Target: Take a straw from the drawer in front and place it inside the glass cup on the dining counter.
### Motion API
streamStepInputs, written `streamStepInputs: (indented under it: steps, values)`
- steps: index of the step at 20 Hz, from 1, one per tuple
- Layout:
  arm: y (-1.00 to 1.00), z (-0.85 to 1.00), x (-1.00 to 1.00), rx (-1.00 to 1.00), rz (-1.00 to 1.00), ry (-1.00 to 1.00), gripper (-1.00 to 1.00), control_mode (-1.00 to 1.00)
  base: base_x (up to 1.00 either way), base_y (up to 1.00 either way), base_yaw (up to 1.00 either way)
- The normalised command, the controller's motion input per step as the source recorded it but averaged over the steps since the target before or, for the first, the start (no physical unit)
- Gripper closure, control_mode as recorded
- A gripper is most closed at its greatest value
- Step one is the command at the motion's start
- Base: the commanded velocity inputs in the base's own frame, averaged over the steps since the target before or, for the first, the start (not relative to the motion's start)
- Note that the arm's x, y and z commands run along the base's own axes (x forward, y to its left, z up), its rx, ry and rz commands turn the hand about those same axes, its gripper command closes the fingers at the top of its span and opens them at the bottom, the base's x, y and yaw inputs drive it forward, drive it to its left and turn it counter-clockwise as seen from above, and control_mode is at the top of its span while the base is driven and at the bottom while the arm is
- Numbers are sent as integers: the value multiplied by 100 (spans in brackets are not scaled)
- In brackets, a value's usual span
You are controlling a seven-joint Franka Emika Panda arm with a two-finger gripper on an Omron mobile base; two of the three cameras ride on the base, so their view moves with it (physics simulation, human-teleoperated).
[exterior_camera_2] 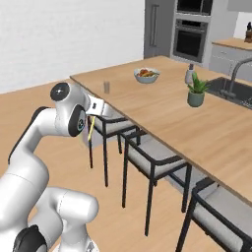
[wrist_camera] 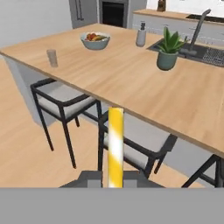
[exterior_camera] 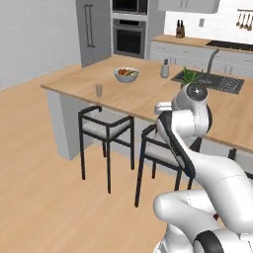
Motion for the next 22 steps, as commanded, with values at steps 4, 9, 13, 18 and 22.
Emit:
streamStepInputs:
  steps: [4,9,13,18,22]
  values:
    - [0,0,0,0,0,0,100,100,61,100,-54]
    - [0,0,0,0,0,0,100,100,39,100,-50]
    - [0,0,0,0,0,0,100,100,25,100,-47]
    - [0,0,0,0,0,0,100,100,17,100,-43]
    - [0,0,0,0,0,0,100,100,21,100,-43]
